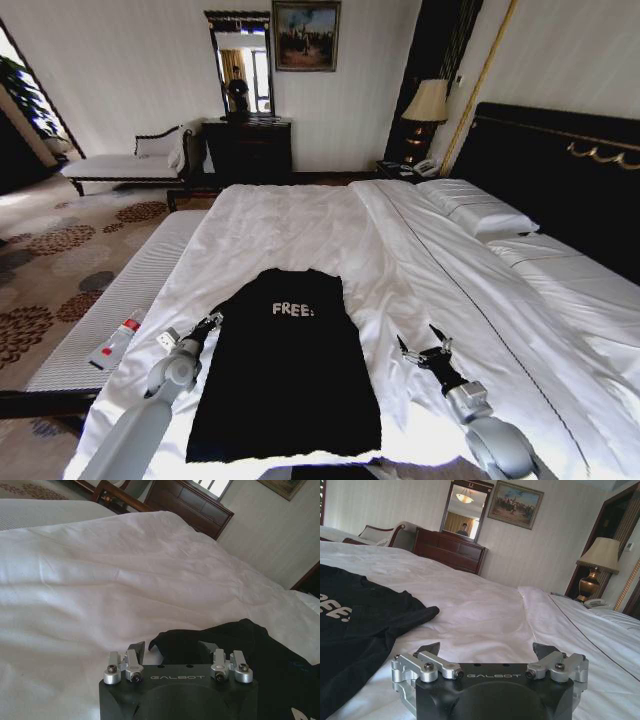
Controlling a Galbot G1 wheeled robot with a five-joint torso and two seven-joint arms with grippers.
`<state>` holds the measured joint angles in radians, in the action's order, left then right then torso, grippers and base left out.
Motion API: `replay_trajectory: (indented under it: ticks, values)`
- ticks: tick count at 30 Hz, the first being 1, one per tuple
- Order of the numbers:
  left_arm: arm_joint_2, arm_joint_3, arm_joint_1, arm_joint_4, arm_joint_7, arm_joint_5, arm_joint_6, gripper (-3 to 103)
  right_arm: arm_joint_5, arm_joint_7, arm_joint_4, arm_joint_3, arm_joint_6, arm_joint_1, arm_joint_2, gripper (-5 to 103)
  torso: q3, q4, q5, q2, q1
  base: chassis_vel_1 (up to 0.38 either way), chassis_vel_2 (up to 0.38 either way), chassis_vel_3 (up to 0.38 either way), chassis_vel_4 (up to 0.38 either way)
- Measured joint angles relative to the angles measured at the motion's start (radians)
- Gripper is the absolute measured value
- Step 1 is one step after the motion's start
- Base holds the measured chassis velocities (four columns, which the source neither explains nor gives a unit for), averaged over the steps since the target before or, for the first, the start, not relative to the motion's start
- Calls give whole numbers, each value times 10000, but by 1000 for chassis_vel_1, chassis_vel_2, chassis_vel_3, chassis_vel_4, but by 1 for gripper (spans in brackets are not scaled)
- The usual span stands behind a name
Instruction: Fold the clothes on the bed.
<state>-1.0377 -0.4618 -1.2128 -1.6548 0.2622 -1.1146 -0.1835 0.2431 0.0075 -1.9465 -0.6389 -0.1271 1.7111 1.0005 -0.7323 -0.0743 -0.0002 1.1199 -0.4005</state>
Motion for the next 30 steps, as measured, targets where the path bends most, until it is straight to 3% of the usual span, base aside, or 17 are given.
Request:
replay_trajectory:
  ticks: [4,7,9,10,11,14,16,19,30]
  values:
    - [-42,-15,99,219,-31,-6,3,52,100,21,-88,-12,71,-4,-67,100,0,1,1,0,0,0,0,0,0]
    - [-130,-15,174,467,-111,-6,14,35,514,77,-226,-92,187,86,-153,100,0,0,1,0,0,0,0,0,0]
    - [-155,-13,191,531,-129,1,21,35,578,90,-253,-115,211,100,-166,100,0,0,1,0,0,0,0,0,0]
    - [-234,-7,250,711,-176,17,53,24,695,111,-340,-224,256,163,-210,100,0,0,0,0,0,0,0,0,0]
    - [-263,-5,277,768,-199,37,78,24,721,114,-378,-270,264,196,-227,100,0,1,0,0,0,0,0,0,0]
    - [-357,-2,359,892,-402,132,209,8,886,115,-491,-478,288,360,-250,100,0,-1,-1,0,0,0,0,0,0]
    - [-360,-3,363,894,-430,143,225,8,949,115,-508,-510,300,389,-245,100,0,-2,-1,0,0,0,0,0,0]
    - [-336,-7,348,886,-493,181,284,0,959,108,-517,-593,306,504,-188,100,0,-1,0,0,0,0,0,0,0]
    - [92,-85,413,843,-479,233,400,0,671,57,-464,-522,212,534,-14,100,0,1,-1,0,0,0,0,0,0]
